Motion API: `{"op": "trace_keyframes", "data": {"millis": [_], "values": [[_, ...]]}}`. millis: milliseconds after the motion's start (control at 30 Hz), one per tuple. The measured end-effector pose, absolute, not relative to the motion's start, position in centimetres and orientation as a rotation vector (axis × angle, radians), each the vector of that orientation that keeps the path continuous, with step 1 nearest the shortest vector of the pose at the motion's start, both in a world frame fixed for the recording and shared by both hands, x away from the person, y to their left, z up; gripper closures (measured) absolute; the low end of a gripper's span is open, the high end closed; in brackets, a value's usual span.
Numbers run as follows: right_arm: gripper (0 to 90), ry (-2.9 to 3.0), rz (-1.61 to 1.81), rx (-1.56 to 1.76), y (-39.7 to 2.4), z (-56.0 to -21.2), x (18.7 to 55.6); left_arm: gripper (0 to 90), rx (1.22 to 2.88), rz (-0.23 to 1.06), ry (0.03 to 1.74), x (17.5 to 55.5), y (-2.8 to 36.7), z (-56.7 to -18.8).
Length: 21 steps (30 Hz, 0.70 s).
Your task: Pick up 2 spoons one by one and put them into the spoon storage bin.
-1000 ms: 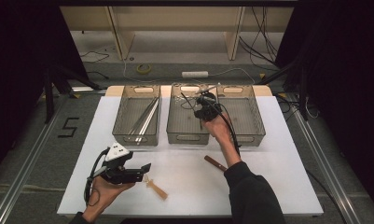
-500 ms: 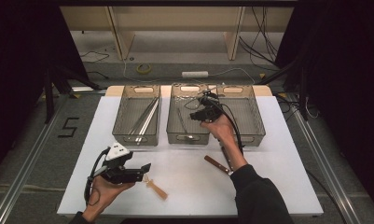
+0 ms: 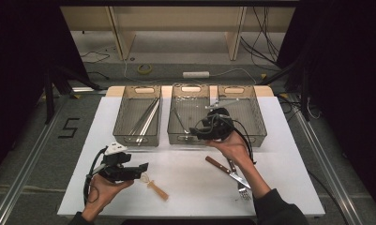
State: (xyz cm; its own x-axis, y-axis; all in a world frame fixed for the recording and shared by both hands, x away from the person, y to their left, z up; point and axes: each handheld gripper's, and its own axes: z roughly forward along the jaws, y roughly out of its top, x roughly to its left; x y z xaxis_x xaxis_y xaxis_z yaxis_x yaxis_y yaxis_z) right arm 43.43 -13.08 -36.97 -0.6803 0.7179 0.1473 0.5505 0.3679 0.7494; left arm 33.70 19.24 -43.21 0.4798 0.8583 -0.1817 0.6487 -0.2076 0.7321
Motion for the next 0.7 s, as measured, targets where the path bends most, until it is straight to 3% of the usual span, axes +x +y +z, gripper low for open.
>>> {"op": "trace_keyframes", "data": {"millis": [367,700], "values": [[34.0,2.464,1.237,1.061,-14.2,-38.8,38.6,30.5,1.947,0.312,1.336,34.4,20.2,-43.5],[32.7,2.514,1.259,1.025,-14.3,-40.8,36.1,41.9,2.015,0.206,1.378,34.8,20.3,-44.5]]}}
